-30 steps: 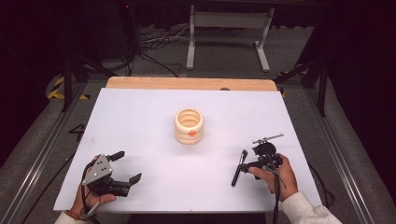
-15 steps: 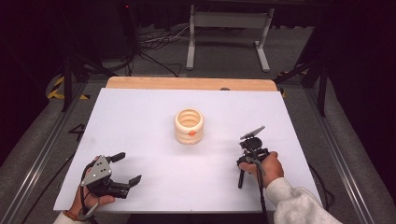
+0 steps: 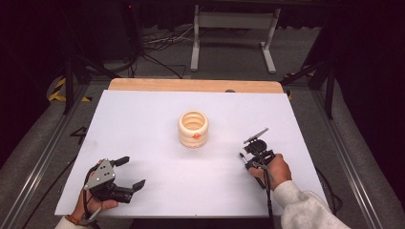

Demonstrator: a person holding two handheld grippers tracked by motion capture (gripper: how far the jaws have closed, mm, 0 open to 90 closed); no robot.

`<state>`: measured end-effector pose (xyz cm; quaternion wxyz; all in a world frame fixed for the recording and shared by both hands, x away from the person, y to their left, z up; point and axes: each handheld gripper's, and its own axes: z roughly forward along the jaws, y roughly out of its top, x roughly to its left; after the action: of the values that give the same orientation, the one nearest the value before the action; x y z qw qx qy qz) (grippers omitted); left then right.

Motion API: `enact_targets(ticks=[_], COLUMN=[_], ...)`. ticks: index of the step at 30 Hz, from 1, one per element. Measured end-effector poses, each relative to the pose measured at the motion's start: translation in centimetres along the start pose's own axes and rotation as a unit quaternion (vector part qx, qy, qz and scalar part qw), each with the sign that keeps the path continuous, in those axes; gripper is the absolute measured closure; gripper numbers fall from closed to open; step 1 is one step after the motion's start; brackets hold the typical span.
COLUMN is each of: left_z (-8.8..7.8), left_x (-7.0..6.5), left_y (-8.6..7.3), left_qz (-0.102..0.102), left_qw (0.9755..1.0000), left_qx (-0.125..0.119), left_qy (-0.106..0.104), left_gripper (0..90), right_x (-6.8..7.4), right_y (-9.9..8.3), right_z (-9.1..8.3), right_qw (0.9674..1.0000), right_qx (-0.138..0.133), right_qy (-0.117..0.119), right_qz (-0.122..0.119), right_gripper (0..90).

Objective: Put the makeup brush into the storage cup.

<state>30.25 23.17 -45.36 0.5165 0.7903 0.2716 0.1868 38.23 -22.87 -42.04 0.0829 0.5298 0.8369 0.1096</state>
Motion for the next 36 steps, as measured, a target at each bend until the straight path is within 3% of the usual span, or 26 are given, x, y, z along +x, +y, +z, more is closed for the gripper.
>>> enact_targets(ticks=[9, 13, 14, 15, 16, 17, 19, 22, 24, 26, 27, 28, 29, 31, 32, 33, 34, 35, 36], left_z=[-0.2, -0.2, -0.2, -0.2, -0.2, -0.2, -0.2, -0.3, -0.3, -0.2, -0.2, -0.2, -0.2, -0.3, -0.3, -0.2, -0.2, -0.2, -0.2], left_x=[0.2, 0.1, 0.1, 0.2, 0.2, 0.2, 0.3, 0.3, 0.3, 0.3, 0.3, 0.3, 0.3, 0.3, 0.3, 0.3, 0.3, 0.3, 0.3], left_y=[0.0, 0.0, 0.0, 0.0, 0.0, 0.0, 0.0, 0.0, 0.0, 0.0, 0.0, 0.0, 0.0, 0.0, 0.0, 0.0, 0.0, 0.0, 0.0], left_qz=[-0.002, -0.001, -0.001, -0.001, -0.001, -0.002, -0.003, -0.003, -0.004, -0.005, -0.006, -0.006, -0.006, -0.006, -0.007, -0.006, -0.007, -0.007, -0.007], left_qw=[1.0, 0.9999, 0.9999, 0.9999, 0.9999, 0.9999, 0.9999, 0.9999, 0.9998, 0.9998, 0.9998, 0.9998, 0.9997, 0.9997, 0.9997, 0.9997, 0.9997, 0.9997, 0.9997], left_qx=[-0.007, -0.011, -0.011, -0.011, -0.011, -0.008, -0.011, -0.012, -0.012, -0.014, -0.014, -0.014, -0.016, -0.016, -0.016, -0.016, -0.016, -0.017, -0.016], left_qy=[0.005, 0.009, 0.009, 0.009, 0.009, 0.009, 0.011, 0.011, 0.012, 0.014, 0.014, 0.014, 0.015, 0.016, 0.016, 0.017, 0.017, 0.017, 0.017], left_gripper=[4.8, 4.8, 4.8, 4.7, 4.7, 4.7, 4.7, 4.8, 4.8, 4.7, 4.8, 4.8, 4.8, 4.8, 4.8, 4.8, 4.8, 4.9, 4.9], right_x=[-0.2, -0.3, -0.3, -0.4, -0.4, -0.6, -0.6, -0.9, -1.4, -1.5, -1.7, -1.9, -1.9, -1.9, -2.0, -1.9, -1.9, -1.9, -1.8], right_y=[-1.6, -2.1, -2.1, -2.3, -2.3, -2.6, -2.6, -2.9, -3.2, -3.3, -3.5, -3.7, -3.8, -3.8, -3.9, -4.1, -4.1, -4.1, -4.1], right_z=[-0.8, -1.7, -1.7, -2.2, -2.2, -2.7, -2.9, -3.5, -3.6, -3.7, -3.8, -3.9, -4.0, -4.1, -4.2, -4.6, -4.6, -4.7, -4.9], right_qw=[0.9972, 0.9928, 0.9928, 0.9901, 0.9901, 0.9865, 0.985, 0.9797, 0.9734, 0.9715, 0.9688, 0.9641, 0.962, 0.9608, 0.9574, 0.952, 0.952, 0.9491, 0.9432], right_qx=[-0.069, -0.115, -0.115, -0.136, -0.136, -0.159, -0.168, -0.196, -0.224, -0.232, -0.242, -0.259, -0.266, -0.27, -0.282, -0.298, -0.298, -0.307, -0.323], right_qy=[0.027, 0.034, 0.034, 0.033, 0.033, 0.035, 0.036, 0.038, 0.046, 0.046, 0.05, 0.054, 0.057, 0.058, 0.059, 0.063, 0.063, 0.065, 0.069], right_qz=[-0.012, -0.013, -0.013, -0.015, -0.015, -0.016, -0.018, -0.017, -0.018, -0.018, -0.017, -0.019, -0.02, -0.021, -0.025, -0.028, -0.028, -0.03, -0.036], right_gripper=[80.1, 80.1, 80.1, 80.2, 80.2, 80.2, 80.2, 80.2, 80.2, 80.2, 80.2, 80.2, 80.2, 80.2, 80.2, 80.2, 80.2, 80.2, 80.2])
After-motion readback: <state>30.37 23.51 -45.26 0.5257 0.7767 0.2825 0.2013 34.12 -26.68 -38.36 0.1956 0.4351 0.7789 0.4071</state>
